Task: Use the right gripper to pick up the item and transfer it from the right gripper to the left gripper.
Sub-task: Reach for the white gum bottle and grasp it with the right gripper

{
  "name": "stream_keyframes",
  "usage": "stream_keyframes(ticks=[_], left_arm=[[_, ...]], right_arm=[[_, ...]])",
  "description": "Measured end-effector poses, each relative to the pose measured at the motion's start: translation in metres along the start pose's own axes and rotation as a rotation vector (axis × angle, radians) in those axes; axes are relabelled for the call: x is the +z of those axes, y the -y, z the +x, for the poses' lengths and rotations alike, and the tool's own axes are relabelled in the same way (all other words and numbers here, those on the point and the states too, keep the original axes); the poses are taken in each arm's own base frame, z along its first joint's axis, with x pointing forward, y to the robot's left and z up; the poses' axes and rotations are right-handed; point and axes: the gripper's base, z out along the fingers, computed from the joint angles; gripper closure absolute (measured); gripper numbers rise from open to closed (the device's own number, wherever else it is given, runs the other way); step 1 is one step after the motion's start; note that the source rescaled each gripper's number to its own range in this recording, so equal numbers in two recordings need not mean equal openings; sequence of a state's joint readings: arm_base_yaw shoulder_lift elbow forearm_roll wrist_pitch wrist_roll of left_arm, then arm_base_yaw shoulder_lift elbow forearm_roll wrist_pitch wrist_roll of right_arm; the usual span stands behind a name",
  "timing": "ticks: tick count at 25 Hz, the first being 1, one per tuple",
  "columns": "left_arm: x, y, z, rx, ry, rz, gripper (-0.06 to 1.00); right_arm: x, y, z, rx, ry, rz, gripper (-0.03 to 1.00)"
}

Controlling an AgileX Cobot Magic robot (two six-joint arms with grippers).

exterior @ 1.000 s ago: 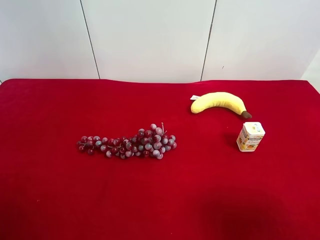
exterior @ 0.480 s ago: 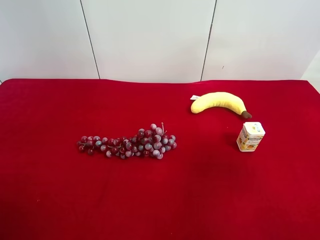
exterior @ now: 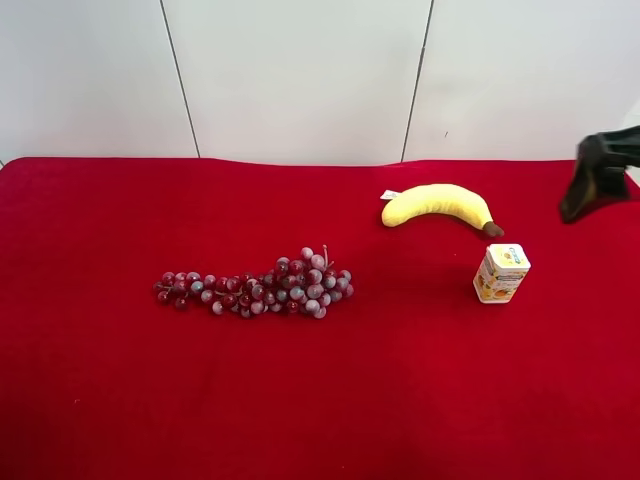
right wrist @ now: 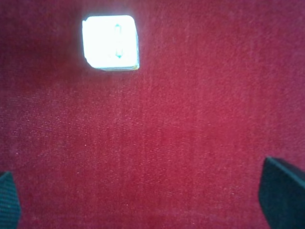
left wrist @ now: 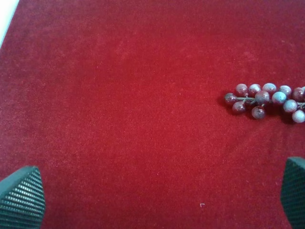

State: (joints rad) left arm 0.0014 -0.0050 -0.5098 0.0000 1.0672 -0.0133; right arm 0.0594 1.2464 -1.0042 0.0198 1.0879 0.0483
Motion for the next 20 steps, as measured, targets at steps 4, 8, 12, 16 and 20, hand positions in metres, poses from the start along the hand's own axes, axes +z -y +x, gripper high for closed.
stream_keyframes(ticks=[4, 8, 12, 16, 20], left_arm=[[0.0, 0.0, 0.0, 0.0, 0.0, 0.0, -0.06], [0.0, 0.0, 0.0, 0.0, 0.0, 0.0, -0.06], [0.0, 0.0, 0.0, 0.0, 0.0, 0.0, -0.06], [0.0, 0.0, 0.0, 0.0, 0.0, 0.0, -0.06], [0.0, 0.0, 0.0, 0.0, 0.0, 0.0, -0.06]], right_arm=[[0.023, -0.002, -0.022, 0.006, -0.068, -0.004, -0.02], [0.045, -0.004, -0.038, 0.019, -0.123, -0.021, -0.02], [0.07, -0.01, -0.045, 0.004, -0.167, -0.024, -0.02], [0.094, -0.011, -0.05, 0.003, -0.193, -0.022, -0.02], [0.117, -0.011, -0.052, 0.003, -0.231, -0.018, -0.02]])
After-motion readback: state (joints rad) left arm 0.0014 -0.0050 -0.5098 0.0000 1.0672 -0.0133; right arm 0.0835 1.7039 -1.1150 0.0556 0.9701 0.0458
